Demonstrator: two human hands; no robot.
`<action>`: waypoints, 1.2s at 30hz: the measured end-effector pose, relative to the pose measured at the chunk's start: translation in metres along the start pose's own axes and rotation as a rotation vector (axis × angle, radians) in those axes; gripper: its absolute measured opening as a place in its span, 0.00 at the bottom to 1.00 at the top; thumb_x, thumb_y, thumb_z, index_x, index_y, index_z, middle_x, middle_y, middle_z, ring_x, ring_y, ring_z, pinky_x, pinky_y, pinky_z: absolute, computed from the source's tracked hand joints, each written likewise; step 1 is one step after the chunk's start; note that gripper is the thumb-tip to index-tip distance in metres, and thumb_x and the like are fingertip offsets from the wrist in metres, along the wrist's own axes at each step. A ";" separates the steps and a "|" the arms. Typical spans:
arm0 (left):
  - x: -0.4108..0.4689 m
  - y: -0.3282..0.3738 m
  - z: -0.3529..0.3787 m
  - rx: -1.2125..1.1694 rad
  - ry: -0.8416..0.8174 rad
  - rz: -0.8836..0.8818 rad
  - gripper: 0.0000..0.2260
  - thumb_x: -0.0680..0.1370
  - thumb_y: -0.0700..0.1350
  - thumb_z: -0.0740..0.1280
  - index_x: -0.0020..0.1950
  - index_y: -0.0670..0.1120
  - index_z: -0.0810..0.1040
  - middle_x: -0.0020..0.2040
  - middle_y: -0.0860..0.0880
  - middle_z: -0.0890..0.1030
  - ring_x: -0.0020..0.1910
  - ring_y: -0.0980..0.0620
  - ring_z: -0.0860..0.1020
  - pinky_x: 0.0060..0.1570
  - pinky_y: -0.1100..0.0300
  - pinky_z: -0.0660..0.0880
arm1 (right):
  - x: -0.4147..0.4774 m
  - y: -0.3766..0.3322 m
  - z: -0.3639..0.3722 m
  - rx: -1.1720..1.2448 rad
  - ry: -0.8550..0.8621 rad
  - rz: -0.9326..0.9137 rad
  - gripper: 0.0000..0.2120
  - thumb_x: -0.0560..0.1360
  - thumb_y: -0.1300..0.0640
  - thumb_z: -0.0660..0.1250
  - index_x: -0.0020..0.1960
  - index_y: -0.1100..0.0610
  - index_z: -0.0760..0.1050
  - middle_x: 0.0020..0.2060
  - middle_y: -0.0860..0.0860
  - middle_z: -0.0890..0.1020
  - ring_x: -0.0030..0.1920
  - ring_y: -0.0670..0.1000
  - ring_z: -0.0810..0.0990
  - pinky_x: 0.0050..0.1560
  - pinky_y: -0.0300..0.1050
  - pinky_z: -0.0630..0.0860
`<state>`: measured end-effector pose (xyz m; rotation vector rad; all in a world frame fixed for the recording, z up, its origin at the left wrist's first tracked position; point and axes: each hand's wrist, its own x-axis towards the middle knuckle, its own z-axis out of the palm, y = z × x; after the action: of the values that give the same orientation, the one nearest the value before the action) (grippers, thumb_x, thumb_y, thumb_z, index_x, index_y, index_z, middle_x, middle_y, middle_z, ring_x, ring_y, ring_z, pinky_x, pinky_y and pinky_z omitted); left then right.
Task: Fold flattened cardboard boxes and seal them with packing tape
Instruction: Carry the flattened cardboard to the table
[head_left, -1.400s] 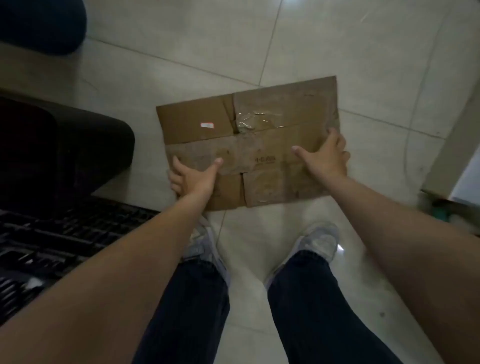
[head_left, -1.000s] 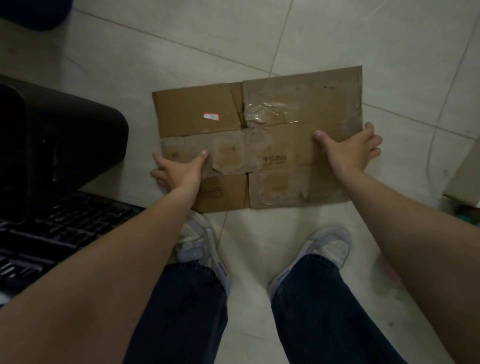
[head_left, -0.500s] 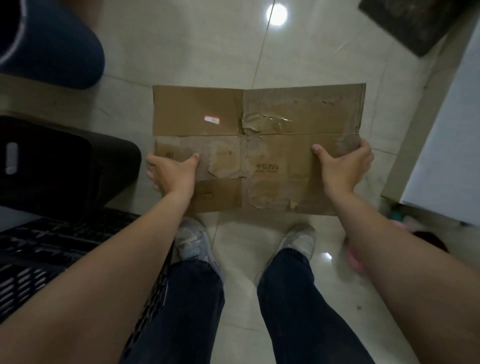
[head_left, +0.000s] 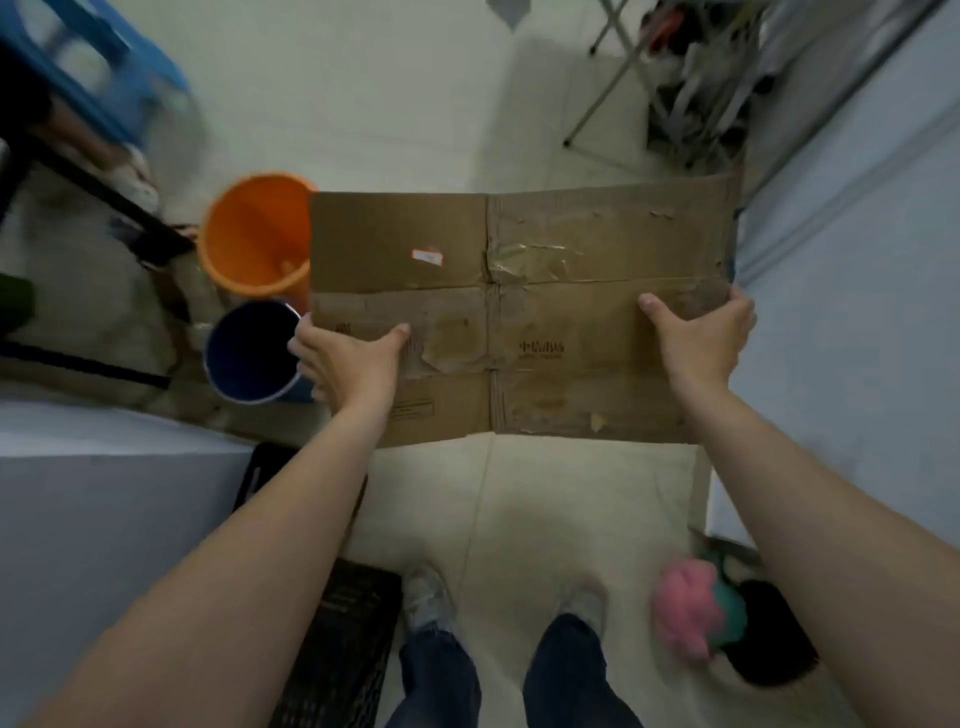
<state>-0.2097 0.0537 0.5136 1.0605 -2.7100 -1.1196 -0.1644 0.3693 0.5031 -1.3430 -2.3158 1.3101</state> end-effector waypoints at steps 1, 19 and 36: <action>-0.005 0.026 -0.020 -0.019 0.015 0.015 0.48 0.67 0.57 0.81 0.78 0.47 0.57 0.76 0.45 0.62 0.75 0.40 0.63 0.72 0.35 0.61 | 0.001 -0.027 -0.016 0.012 0.011 -0.022 0.47 0.66 0.38 0.79 0.75 0.57 0.62 0.70 0.54 0.69 0.71 0.56 0.69 0.72 0.54 0.67; -0.040 0.351 -0.256 -0.227 0.137 0.278 0.47 0.67 0.53 0.82 0.77 0.45 0.58 0.74 0.42 0.65 0.73 0.40 0.65 0.70 0.34 0.63 | -0.017 -0.379 -0.241 0.198 0.107 -0.202 0.43 0.68 0.43 0.80 0.74 0.55 0.62 0.69 0.56 0.69 0.70 0.59 0.68 0.68 0.59 0.70; 0.205 0.597 -0.237 -0.309 0.009 0.373 0.44 0.67 0.52 0.82 0.74 0.44 0.61 0.72 0.42 0.66 0.72 0.37 0.67 0.68 0.32 0.64 | 0.115 -0.635 -0.132 0.181 0.201 -0.162 0.44 0.68 0.43 0.80 0.74 0.56 0.60 0.71 0.57 0.67 0.71 0.61 0.66 0.70 0.66 0.67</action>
<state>-0.6523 0.0894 1.0212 0.4906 -2.4690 -1.3858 -0.5601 0.4024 1.0284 -1.1474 -2.0696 1.2392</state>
